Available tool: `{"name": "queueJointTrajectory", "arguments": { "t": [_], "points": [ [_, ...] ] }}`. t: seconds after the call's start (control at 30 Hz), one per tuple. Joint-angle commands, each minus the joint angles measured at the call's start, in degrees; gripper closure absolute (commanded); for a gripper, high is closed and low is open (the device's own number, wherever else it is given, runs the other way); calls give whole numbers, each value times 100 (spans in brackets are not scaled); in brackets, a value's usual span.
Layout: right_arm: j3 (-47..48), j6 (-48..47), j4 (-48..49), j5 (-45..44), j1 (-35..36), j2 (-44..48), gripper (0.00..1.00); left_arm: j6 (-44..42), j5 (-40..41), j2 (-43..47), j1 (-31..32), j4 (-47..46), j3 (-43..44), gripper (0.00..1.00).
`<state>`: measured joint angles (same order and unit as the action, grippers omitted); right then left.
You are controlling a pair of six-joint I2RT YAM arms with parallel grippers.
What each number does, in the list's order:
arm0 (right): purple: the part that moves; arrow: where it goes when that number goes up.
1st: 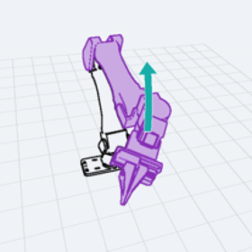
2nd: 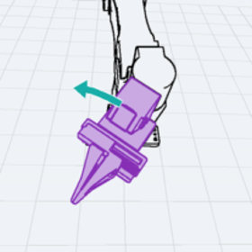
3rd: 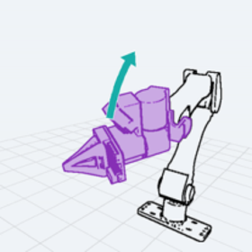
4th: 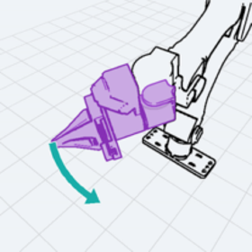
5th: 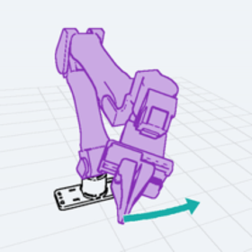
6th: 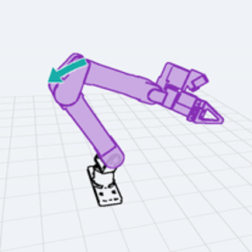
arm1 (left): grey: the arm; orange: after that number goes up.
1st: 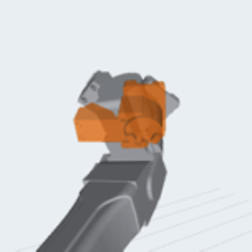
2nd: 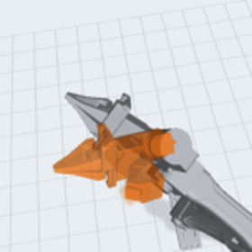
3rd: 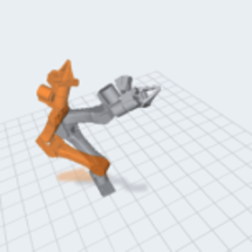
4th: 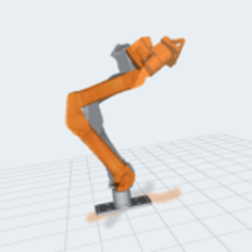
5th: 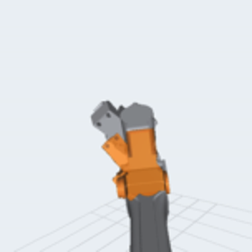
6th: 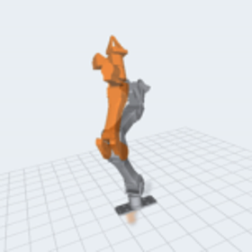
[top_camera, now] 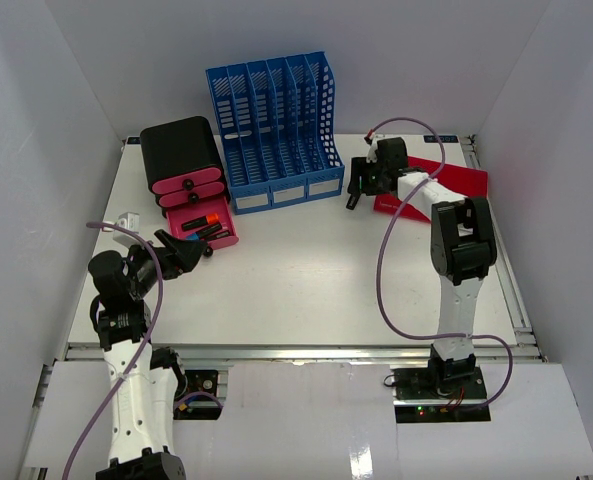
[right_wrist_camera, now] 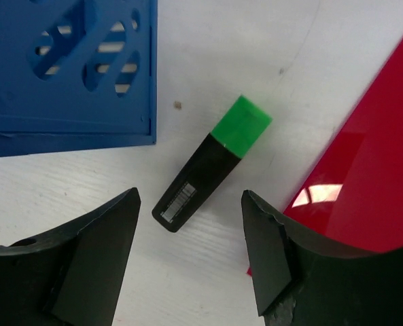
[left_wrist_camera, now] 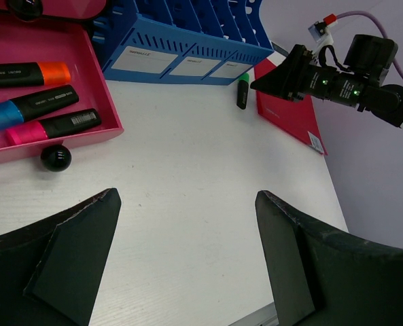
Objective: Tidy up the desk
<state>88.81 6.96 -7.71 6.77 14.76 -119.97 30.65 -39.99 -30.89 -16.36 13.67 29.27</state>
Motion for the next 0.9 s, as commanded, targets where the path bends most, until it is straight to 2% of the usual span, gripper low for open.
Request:
{"name": "queueJointTrajectory", "arguments": {
  "t": [0.0,0.17,0.57,0.87],
  "points": [
    [-210,795,283,-1001,191,31,30,-49,-98,48,-8,-102,-45,8],
    [-329,871,643,-1807,406,21,28,-59,-86,24,-8,-84,-29,8],
    [61,1068,645,-2095,413,-501,32,-62,-88,28,-8,-66,-27,8],
    [103,1123,683,-2132,413,-642,39,-59,-83,41,-8,-57,-27,8]
  ]
}}
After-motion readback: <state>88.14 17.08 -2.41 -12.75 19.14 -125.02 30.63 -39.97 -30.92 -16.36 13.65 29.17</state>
